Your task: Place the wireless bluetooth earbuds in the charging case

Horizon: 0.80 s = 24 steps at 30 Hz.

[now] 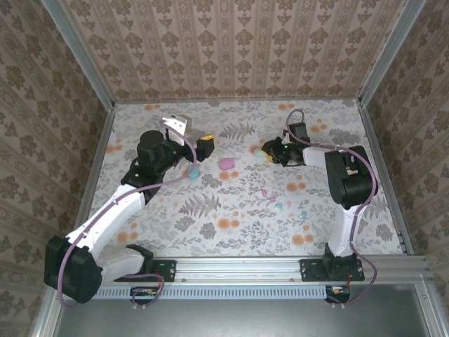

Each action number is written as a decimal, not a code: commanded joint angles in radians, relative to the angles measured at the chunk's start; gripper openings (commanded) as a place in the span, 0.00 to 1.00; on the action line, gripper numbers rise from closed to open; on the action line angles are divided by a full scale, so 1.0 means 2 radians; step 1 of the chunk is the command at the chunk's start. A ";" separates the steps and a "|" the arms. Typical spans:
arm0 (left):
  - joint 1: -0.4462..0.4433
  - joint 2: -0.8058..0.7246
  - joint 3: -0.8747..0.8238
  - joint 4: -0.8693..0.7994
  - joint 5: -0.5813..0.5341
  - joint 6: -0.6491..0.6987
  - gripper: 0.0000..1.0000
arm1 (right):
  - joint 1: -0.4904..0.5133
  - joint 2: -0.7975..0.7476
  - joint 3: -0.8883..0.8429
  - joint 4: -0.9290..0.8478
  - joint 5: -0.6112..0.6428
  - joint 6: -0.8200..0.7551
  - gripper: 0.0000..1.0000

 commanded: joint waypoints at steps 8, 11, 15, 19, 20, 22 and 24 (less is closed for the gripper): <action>0.012 -0.002 0.012 -0.009 0.021 -0.027 0.94 | -0.002 0.017 0.021 -0.055 0.023 -0.042 0.37; 0.012 0.000 0.015 -0.008 0.022 -0.026 0.94 | -0.004 0.010 0.019 -0.071 0.032 -0.052 0.41; 0.012 0.000 0.012 -0.005 0.022 -0.028 0.94 | -0.008 -0.003 0.025 -0.102 0.038 -0.076 0.46; 0.027 -0.001 0.011 -0.003 0.023 -0.031 0.94 | -0.009 -0.015 0.035 -0.145 0.056 -0.105 0.52; 0.028 -0.001 0.010 -0.002 0.024 -0.031 0.94 | -0.010 -0.018 0.036 -0.154 0.063 -0.111 0.53; 0.028 -0.003 0.009 -0.002 0.024 -0.031 0.94 | -0.011 -0.027 0.039 -0.171 0.075 -0.124 0.56; 0.029 -0.004 0.008 -0.002 0.021 -0.032 0.94 | -0.011 -0.038 0.047 -0.189 0.086 -0.140 0.57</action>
